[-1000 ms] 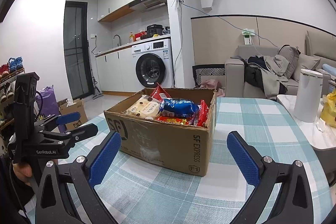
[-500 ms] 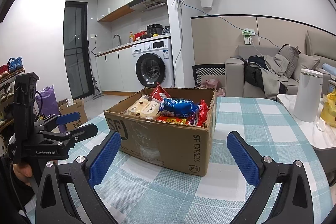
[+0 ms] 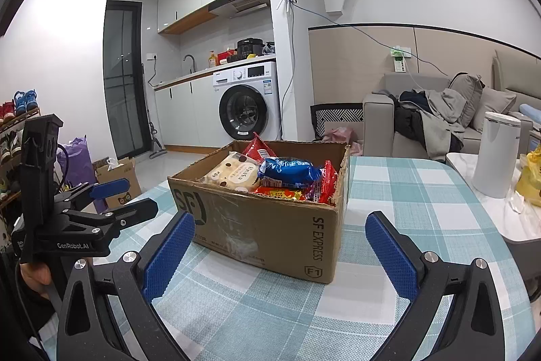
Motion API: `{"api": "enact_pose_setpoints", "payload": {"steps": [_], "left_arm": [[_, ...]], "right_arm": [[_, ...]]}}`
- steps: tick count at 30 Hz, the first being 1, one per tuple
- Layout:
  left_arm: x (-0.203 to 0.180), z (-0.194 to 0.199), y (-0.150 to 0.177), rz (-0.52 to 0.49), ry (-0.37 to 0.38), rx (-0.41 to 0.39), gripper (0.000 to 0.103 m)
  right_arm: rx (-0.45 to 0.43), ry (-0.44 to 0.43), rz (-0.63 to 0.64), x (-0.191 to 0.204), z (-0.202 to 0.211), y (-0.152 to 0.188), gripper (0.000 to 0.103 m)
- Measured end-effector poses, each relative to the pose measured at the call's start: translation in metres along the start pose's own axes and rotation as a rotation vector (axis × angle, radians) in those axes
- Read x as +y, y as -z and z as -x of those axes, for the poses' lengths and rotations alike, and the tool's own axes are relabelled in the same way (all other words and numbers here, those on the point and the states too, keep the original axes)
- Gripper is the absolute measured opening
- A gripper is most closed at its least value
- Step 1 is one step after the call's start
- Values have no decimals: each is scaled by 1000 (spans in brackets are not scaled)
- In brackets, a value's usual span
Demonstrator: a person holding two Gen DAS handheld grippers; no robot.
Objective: Organize snacks
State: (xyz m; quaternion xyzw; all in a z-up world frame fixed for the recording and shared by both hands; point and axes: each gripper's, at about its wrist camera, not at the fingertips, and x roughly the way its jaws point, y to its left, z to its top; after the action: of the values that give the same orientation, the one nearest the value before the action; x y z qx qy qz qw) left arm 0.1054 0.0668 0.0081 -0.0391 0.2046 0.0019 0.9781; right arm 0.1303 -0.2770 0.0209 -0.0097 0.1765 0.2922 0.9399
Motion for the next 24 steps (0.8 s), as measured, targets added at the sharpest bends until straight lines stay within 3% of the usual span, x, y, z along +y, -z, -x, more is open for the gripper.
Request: {"api": "enact_pose_setpoints", "payload": {"steps": [24], "left_arm": [[-1,0,0,0,-1,0,102]], "right_arm": [[4,-2,0,0,-1,0,103]]}}
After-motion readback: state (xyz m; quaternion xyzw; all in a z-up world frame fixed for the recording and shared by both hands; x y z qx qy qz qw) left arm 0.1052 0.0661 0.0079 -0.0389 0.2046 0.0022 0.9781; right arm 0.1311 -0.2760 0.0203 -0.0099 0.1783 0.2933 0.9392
